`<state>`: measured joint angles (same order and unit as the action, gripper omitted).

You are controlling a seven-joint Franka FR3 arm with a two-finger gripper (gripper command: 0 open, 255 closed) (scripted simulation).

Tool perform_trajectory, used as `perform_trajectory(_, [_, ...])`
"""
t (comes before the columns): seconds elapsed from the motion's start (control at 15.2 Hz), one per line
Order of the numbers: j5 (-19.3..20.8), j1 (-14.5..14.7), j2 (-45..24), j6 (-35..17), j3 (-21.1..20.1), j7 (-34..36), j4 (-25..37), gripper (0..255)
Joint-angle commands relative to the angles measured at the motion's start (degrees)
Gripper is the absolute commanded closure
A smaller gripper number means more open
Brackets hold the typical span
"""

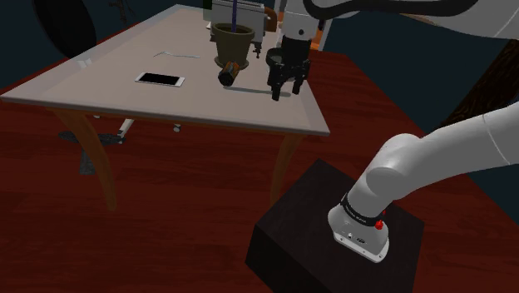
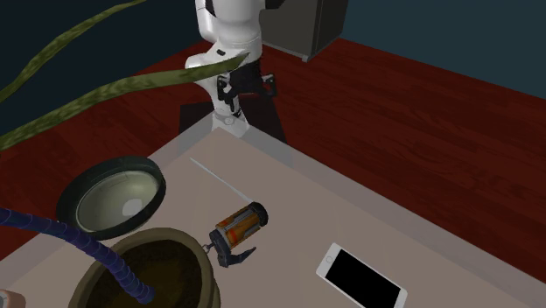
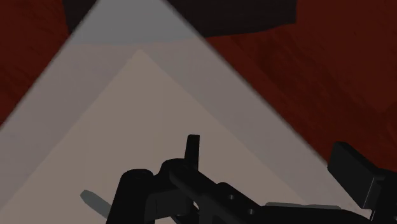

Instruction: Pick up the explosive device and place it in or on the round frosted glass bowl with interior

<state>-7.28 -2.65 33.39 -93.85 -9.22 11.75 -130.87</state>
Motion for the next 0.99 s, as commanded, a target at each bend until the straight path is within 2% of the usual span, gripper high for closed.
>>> perform_trajectory(0.0, [0.37,-1.18,-3.81,-2.87,-1.25,3.54,2.07,0])
perform_trajectory(0.46, [4.00,-4.72,-17.38,-9.82,-4.94,16.40,11.90,0])
perform_trajectory(0.92, [10.48,-6.95,-31.09,-12.74,-6.50,29.40,24.84,0])
